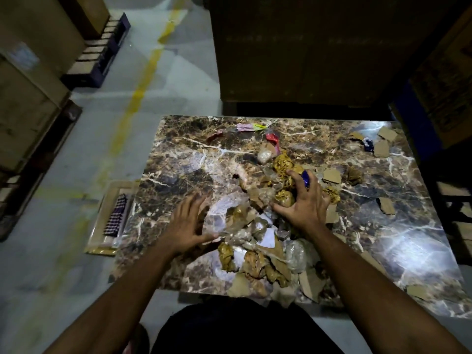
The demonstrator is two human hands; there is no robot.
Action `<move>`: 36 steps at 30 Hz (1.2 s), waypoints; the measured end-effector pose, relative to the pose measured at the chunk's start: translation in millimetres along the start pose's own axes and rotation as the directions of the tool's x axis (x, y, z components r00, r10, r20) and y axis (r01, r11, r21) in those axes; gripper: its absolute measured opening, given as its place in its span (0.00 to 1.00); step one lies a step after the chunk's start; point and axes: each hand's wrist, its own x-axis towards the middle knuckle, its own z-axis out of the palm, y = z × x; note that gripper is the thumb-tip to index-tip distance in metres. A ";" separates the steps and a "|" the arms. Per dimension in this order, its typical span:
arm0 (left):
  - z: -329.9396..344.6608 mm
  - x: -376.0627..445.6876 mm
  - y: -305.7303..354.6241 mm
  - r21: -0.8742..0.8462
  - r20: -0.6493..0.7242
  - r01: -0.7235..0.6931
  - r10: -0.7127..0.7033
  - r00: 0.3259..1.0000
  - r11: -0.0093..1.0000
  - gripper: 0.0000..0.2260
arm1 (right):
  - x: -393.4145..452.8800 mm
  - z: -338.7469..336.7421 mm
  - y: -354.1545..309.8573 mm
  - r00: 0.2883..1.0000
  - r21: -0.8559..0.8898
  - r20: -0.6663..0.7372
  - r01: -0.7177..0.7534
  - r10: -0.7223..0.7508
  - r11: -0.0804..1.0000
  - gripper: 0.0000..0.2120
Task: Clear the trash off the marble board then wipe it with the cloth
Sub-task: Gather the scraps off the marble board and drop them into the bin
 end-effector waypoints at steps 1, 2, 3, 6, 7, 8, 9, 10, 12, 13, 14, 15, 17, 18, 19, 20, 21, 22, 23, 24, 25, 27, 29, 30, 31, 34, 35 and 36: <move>4.8 -12.4 -7.6 0.023 0.034 0.041 -0.041 0.999 0.999 0.58 | -0.8 0.7 -0.2 1.000 -0.005 -0.009 0.002 -0.002 1.000 0.50; 10.2 -23.8 -13.2 0.032 0.050 0.066 -0.068 0.996 0.997 0.60 | -1.3 1.1 -0.7 1.000 -0.011 -0.016 0.003 -0.003 1.000 0.49; 15.1 -34.5 -16.1 0.033 0.063 0.076 -0.078 0.995 0.997 0.61 | -1.3 1.1 -1.2 1.000 -0.016 -0.020 0.003 -0.003 1.000 0.49; 36.9 -56.5 -14.0 0.083 0.122 0.027 -0.037 0.992 0.996 0.63 | -0.1 0.6 -1.9 1.000 -0.010 -0.024 0.006 -0.006 1.000 0.49; 44.0 -59.9 -9.4 0.123 0.142 -0.003 -0.015 0.990 0.992 0.64 | 0.0 0.6 -1.8 1.000 -0.007 -0.025 0.010 -0.010 1.000 0.49; 51.2 -60.8 -3.3 0.157 0.155 -0.022 -0.002 0.988 0.987 0.66 | -0.1 0.6 -1.8 1.000 -0.009 -0.028 0.015 -0.015 1.000 0.49; 58.7 -59.7 3.7 0.176 0.165 -0.037 0.007 0.986 0.984 0.66 | -0.5 0.7 -1.6 0.999 -0.013 -0.028 0.017 -0.017 1.000 0.49; 65.0 -56.7 12.6 0.179 0.171 -0.054 0.023 0.985 0.982 0.67 | -0.6 0.7 -1.6 1.000 -0.017 -0.026 0.016 -0.017 1.000 0.49; 75.9 -46.9 33.7 0.173 0.184 -0.087 0.055 0.981 0.981 0.67 | -0.7 0.7 -2.0 1.000 -0.028 -0.023 0.011 -0.011 1.000 0.50; 79.0 -40.3 45.1 0.167 0.175 -0.082 0.052 0.983 0.983 0.66 | -0.5 0.2 -2.0 1.000 -0.035 -0.022 0.007 -0.008 0.999 0.50; 81.3 -32.8 55.0 0.151 0.157 -0.054 0.030 0.987 0.987 0.64 | -0.4 -0.3 -1.8 1.000 -0.039 -0.019 0.007 -0.007 0.999 0.50; 81.1 -24.7 63.8 0.125 0.131 -0.008 -0.009 0.991 0.992 0.62 | -0.5 -0.3 -2.0 1.000 -0.042 -0.014 0.008 -0.009 0.999 0.50; 78.2 -4.9 76.7 0.055 0.089 0.072 -0.077 0.993 0.996 0.58 | -0.4 -0.8 -1.7 1.000 -0.055 -0.011 0.009 -0.010 0.998 0.50; 74.9 4.1 80.5 0.028 0.080 0.091 -0.093 0.992 0.995 0.58 | -0.2 -0.9 -1.7 1.000 -0.061 -0.010 0.009 -0.009 0.998 0.50; 71.6 11.4 82.8 0.021 0.071 0.100 -0.101 0.992 0.995 0.58 | -0.1 -1.3 -1.5 1.000 -0.065 -0.007 0.009 -0.010 0.998 0.50; 68.1 15.2 83.9 0.030 0.063 0.100 -0.102 0.993 0.995 0.58 | -0.1 -1.4 -1.7 1.000 -0.065 -0.006 0.011 -0.012 0.998 0.50; 65.5 15.1 84.8 0.038 0.057 0.097 -0.099 0.993 0.995 0.59 | -0.1 -1.3 -1.5 1.000 -0.065 -0.006 0.013 -0.013 0.998 0.50; 62.3 11.1 86.9 0.037 0.034 0.093 -0.094 0.995 0.995 0.60 | 0.0 -1.2 -1.3 1.000 -0.064 -0.007 0.016 -0.017 0.998 0.50; 61.5 4.0 87.9 0.031 -0.009 0.071 -0.071 0.997 0.997 0.61 | -0.1 -1.0 -1.3 1.000 -0.061 -0.010 0.020 -0.021 0.998 0.50; 63.1 -5.8 88.1 0.033 -0.071 0.005 -0.003 0.997 0.999 0.62 | -0.5 -0.3 -1.1 1.000 -0.057 -0.017 0.022 -0.023 0.998 0.50; 66.6 -17.2 87.2 0.061 -0.123 -0.118 0.125 0.984 0.991 0.60 | -0.8 0.2 -0.9 0.999 -0.054 -0.024 0.022 -0.023 0.998 0.50; 81.5 -37.4 80.6 0.194 -0.119 -0.468 0.494 0.861 0.862 0.50 | -1.1 0.9 -0.2 0.999 -0.052 -0.033 0.015 -0.016 0.999 0.51; 97.6 -46.6 69.2 0.323 0.004 -0.671 0.708 0.706 0.667 0.38 | -0.8 1.6 -0.3 0.999 -0.056 -0.036 0.014 -0.016 0.998 0.51; 103.9 -46.0 64.7 0.362 0.085 -0.700 0.726 0.682 0.615 0.35 | -0.6 1.6 -0.4 0.999 -0.057 -0.037 0.017 -0.019 0.998 0.51; 107.9 -43.1 62.6 0.395 0.146 -0.700 0.711 0.688 0.595 0.34 | -0.7 1.5 -0.3 0.999 -0.056 -0.037 0.022 -0.024 0.998 0.51; 109.2 -27.7 69.7 0.462 0.204 -0.616 0.599 0.774 0.639 0.31 | -0.5 1.9 0.6 0.999 -0.063 -0.040 0.023 -0.026 0.998 0.51; 105.7 -20.8 72.9 0.478 0.184 -0.564 0.550 0.814 0.674 0.30 | -0.2 2.1 0.6 0.999 -0.069 -0.043 0.023 -0.026 0.997 0.51; 101.1 -13.7 75.5 0.491 0.154 -0.505 0.500 0.852 0.710 0.30 | -0.1 2.0 0.9 0.999 -0.073 -0.046 0.023 -0.027 0.997 0.51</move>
